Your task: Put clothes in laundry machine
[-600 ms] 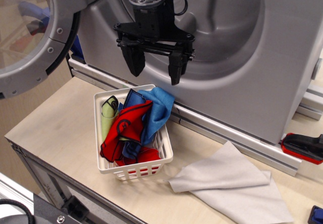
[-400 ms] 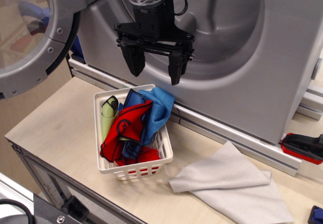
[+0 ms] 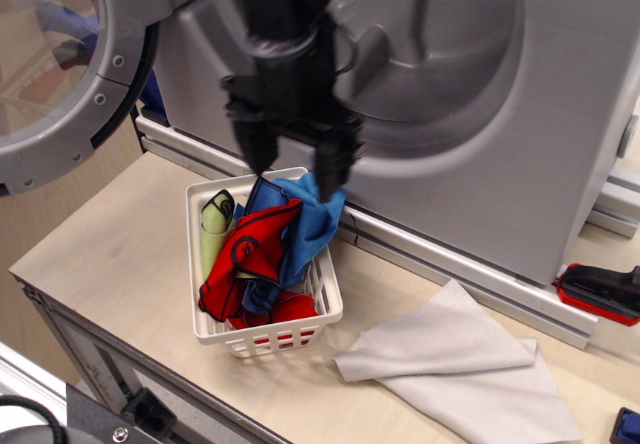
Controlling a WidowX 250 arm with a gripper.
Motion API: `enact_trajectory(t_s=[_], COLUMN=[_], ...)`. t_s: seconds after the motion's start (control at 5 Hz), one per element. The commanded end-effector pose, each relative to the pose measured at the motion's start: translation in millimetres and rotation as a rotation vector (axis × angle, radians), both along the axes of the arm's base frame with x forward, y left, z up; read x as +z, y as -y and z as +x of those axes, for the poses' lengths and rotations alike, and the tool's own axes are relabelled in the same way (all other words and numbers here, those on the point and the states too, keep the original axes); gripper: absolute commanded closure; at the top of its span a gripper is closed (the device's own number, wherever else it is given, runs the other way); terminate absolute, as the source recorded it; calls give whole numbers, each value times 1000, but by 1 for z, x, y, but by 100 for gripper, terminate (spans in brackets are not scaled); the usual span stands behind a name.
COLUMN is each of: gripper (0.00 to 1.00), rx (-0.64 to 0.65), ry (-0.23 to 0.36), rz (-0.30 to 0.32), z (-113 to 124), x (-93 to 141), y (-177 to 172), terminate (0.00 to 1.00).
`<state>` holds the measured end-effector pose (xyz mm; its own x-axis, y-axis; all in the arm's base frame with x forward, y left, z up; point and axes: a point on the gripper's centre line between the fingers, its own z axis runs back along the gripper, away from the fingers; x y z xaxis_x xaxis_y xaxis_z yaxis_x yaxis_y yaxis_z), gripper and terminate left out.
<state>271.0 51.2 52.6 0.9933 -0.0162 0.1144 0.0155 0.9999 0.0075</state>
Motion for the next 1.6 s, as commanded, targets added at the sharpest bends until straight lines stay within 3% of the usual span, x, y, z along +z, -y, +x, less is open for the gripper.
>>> enact_trajectory(t_s=[0.0, 0.2, 0.4, 0.8, 1.2, 1.4], gripper=[0, 0, 0, 0, 0, 0], rx=[-281, -321, -388, -434, -403, -374], ry=[57, 26, -62, -99, -119, -71], rz=[-46, -64, -132, -142, -83, -13], z=[16, 21, 12, -16, -29, -30], x=[-2, -10, -27, -37, -72, -93], y=[-53, -58, -50, -38, -21, -16], terminate=[0, 0, 0, 0, 0, 0])
